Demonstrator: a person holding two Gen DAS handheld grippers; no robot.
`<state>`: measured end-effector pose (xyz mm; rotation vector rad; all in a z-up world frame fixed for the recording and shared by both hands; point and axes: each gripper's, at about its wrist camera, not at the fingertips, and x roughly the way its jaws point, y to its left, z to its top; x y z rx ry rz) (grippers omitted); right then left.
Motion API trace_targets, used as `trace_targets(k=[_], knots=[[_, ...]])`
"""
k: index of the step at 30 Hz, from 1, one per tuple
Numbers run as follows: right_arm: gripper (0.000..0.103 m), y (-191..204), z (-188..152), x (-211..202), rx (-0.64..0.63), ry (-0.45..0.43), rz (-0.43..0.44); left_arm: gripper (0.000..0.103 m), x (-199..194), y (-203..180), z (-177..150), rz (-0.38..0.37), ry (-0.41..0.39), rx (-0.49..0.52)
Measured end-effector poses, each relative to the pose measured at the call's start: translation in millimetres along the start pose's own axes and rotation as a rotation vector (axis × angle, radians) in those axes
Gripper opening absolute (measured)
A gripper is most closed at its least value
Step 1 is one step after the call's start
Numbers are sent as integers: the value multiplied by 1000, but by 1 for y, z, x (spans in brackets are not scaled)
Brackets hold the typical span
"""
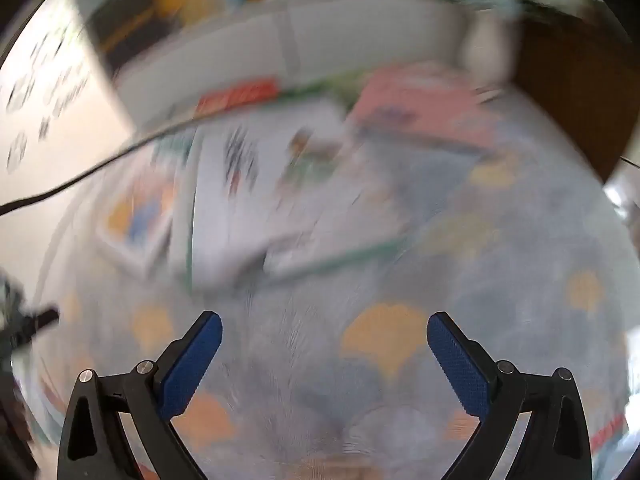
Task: Organize books
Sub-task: 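Move both grippers over the scattered books on the table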
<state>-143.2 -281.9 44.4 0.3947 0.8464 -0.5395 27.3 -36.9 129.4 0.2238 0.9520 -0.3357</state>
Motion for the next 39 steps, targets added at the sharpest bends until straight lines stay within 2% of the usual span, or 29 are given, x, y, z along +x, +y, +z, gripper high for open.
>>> trace_targets(k=[2,4,9,11,13,15,19,23,26,29,39], knots=[[102,-11,22,-31,85,-54,0,102,-35,-6,28,-58,-68,35],[102,-16,49,-68,136,-136,10,102,-65,-15,51,-69,-133,71],[103,-4,98,-153,155,-328,-26,102,-144,-32,80,-104,-280,91],[103,-2,112,-181,175,-390,-12,102,-165,-35,84,-113,-270,121],[103,0,120,-207,191,-432,-12,102,-182,-40,92,-89,-233,146],[103,6,128,-221,185,-430,-44,102,-190,-45,100,-79,-215,158],[103,23,137,-231,136,-380,-98,102,-202,-36,90,-74,-244,182],[103,37,129,-223,56,-326,-67,102,-201,-30,82,-101,-216,207],[103,45,124,-216,-11,-290,-95,102,-194,-35,74,-144,-168,214],[103,49,118,-212,-59,-282,-102,102,-186,-41,72,-143,-147,219],[103,42,118,-167,-68,-185,-91,102,-142,-61,75,-170,-69,233]])
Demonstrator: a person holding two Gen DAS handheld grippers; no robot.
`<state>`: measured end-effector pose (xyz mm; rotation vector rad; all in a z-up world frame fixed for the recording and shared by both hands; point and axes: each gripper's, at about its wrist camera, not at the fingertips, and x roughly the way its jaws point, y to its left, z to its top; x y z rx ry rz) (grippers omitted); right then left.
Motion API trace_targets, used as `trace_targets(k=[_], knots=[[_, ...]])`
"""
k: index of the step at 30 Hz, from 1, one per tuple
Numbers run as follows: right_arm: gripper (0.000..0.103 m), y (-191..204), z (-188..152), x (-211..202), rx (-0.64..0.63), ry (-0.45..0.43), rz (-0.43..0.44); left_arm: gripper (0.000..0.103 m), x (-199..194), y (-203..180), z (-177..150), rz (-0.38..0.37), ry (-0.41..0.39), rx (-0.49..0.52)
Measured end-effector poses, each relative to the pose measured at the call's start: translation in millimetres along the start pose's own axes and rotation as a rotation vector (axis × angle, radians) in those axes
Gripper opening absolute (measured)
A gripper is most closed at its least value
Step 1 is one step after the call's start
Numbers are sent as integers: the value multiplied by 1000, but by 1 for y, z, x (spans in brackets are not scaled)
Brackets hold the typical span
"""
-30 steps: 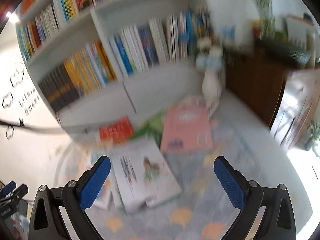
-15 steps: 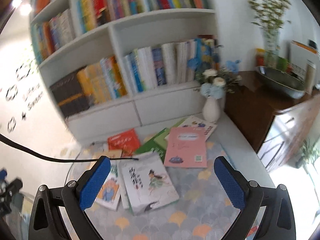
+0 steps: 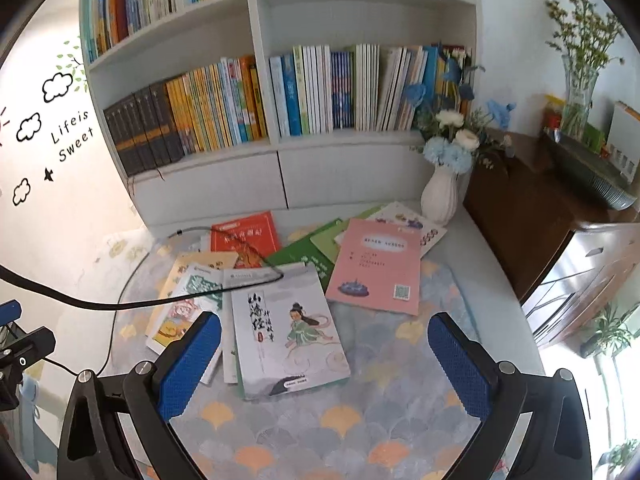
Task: Organize books
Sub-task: 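Move both grippers over the scattered books on the table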
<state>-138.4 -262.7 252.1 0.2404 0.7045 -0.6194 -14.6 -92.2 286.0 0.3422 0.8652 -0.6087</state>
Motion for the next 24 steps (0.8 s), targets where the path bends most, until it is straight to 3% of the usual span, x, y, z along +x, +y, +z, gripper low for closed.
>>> trace_targets(k=[5,15,18,24], knots=[[103,-7,-5,38,15,73,-41,102,28,0,-1,-57,3,-44],[103,-7,-23,95,39,190,-67,102,96,-14,-22,-231,139,-63],[103,-7,-31,100,23,201,-86,102,112,-29,-28,-297,189,-36],[103,-22,-42,123,55,265,-155,102,120,-48,-31,-308,164,57]])
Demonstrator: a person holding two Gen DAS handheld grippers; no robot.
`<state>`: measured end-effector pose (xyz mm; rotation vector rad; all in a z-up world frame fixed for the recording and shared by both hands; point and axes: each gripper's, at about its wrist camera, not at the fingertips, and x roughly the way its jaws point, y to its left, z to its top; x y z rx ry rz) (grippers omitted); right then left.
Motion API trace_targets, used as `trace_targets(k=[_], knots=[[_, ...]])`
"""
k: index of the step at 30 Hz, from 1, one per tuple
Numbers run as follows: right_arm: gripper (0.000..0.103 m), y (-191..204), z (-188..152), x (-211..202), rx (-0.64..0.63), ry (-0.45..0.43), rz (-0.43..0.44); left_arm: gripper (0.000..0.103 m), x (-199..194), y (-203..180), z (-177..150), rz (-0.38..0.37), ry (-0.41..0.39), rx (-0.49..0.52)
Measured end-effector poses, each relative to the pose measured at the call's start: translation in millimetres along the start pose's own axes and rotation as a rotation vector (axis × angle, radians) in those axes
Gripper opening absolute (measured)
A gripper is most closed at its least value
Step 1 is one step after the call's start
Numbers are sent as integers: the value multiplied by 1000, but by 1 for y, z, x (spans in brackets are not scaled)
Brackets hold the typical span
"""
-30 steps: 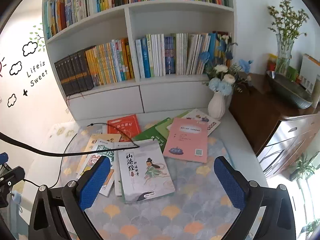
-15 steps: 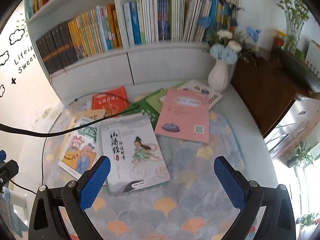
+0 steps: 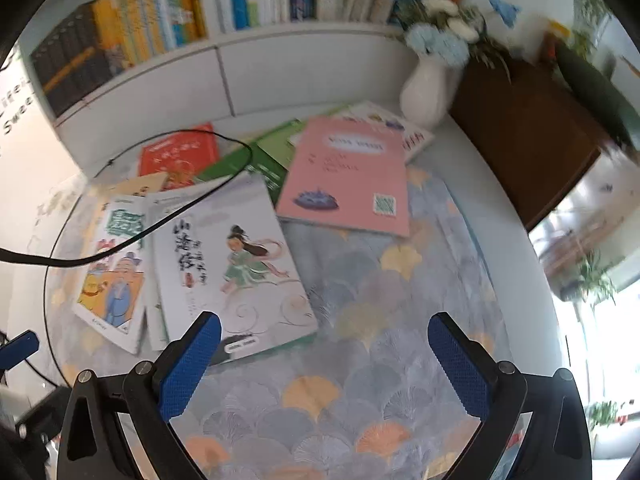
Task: Organize books
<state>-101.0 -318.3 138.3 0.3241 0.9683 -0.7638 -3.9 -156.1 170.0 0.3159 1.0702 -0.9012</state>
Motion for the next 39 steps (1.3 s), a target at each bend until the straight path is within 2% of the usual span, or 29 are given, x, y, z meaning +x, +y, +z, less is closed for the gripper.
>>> trace_targets(k=[3,10,13,16,18,20,21,22,25,30,35,37,39], knots=[[103,1,1,9,16,19,-4,102,10,6,1,-53,-12,-28],[103,10,-3,35,-40,76,-33,102,28,12,5,-59,-21,-43],[103,11,0,43,-32,66,1,102,41,16,13,-52,-56,-52],[103,10,2,53,-38,22,53,102,65,18,19,-47,-32,-50],[103,8,1,66,-33,9,100,99,82,24,19,-92,-10,-89],[103,7,-1,79,-27,17,154,91,99,37,15,-208,4,-195],[103,6,-3,87,-22,23,188,83,109,45,13,-258,19,-268],[103,5,-5,95,-13,35,216,76,116,49,11,-269,32,-307],[103,1,-12,114,30,65,280,69,132,58,6,-259,58,-360],[103,-3,-22,138,80,117,370,68,140,69,-1,-324,48,-425],[102,1,-20,142,67,77,416,70,140,85,-11,-435,42,-597],[101,8,-16,142,63,110,508,69,137,83,-11,-395,31,-577],[101,15,-14,144,40,141,522,69,135,80,-10,-373,28,-545]])
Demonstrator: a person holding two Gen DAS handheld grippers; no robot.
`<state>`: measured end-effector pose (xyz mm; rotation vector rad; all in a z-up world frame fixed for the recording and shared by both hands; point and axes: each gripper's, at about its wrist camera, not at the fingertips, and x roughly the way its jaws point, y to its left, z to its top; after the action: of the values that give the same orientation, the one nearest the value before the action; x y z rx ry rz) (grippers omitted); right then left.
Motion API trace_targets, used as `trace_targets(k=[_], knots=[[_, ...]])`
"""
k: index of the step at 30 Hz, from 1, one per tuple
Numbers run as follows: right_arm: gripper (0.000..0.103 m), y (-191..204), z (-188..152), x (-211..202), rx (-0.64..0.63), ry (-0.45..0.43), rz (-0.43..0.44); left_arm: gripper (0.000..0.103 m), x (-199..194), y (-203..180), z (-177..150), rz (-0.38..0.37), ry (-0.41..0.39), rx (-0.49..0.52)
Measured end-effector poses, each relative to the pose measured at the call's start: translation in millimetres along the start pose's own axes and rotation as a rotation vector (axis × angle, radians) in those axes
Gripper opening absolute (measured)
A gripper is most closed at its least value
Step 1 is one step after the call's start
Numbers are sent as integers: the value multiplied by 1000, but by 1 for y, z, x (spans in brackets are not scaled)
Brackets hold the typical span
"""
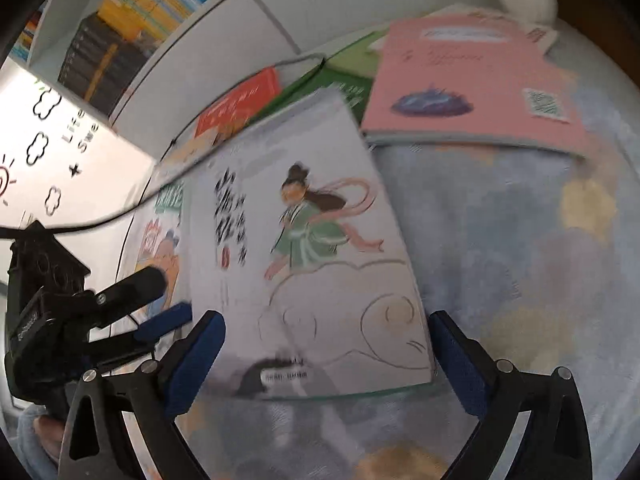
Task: Organize books
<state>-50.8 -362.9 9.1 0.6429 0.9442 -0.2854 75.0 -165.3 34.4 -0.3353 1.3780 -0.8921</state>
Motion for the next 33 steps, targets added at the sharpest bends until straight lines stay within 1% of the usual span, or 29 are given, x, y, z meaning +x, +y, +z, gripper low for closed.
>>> trace_targets(k=[2,3,5,6,7,8,9,10,11,12,14,16,19,21,24,26,27,28,29,30,31,32,33], knots=[[100,1,-1,4,-22,19,24,69,-4,1,0,-13,-2,-10],[99,0,-1,3,-20,20,42,69,-4,3,1,-36,7,-28],[88,-9,-1,1,23,41,113,69,-2,10,-1,-69,25,-66],[85,-15,-3,-3,41,49,139,69,-3,12,-2,-81,29,-80],[78,-17,-4,-4,50,56,148,69,-4,12,-4,-78,29,-85],[68,-14,-8,-5,36,61,134,69,-5,11,-6,-68,28,-84],[62,-8,-11,-5,-2,60,90,69,-7,10,-9,-56,28,-78],[54,-1,-14,-3,-44,55,35,69,-9,9,-12,-40,28,-72],[51,6,-19,-3,-76,50,-6,69,-11,9,-13,-30,27,-68],[49,9,-23,-4,-80,47,-14,69,-12,8,-14,-27,31,-69],[40,16,-29,-5,-67,43,1,69,-16,11,-18,-37,56,-92],[37,23,-38,-6,-59,45,20,69,-21,16,-25,-37,96,-92],[36,32,-53,-3,-65,112,41,69,-38,22,-43,0,117,-65],[36,37,-64,-1,-61,154,58,69,-50,27,-55,18,116,-68],[36,54,-83,0,-81,199,72,69,-76,35,-68,37,77,-92],[36,73,-99,2,-106,239,105,69,-99,41,-80,52,27,-91],[36,84,-103,5,-131,256,119,69,-113,44,-86,62,-1,-87],[36,96,-113,3,-184,272,129,69,-120,44,-89,70,-17,-87],[36,114,-121,3,-254,287,135,69,-127,47,-94,5,-13,-99],[36,130,-128,2,-320,297,144,69,-132,50,-100,-79,2,-131],[36,143,-132,4,-356,305,180,69,-136,51,-107,-117,11,-152],[36,160,-135,6,-400,308,197,69,-140,49,-113,-102,14,-133],[36,173,-137,7,-443,301,199,68,-144,45,-118,-64,3,-86]])
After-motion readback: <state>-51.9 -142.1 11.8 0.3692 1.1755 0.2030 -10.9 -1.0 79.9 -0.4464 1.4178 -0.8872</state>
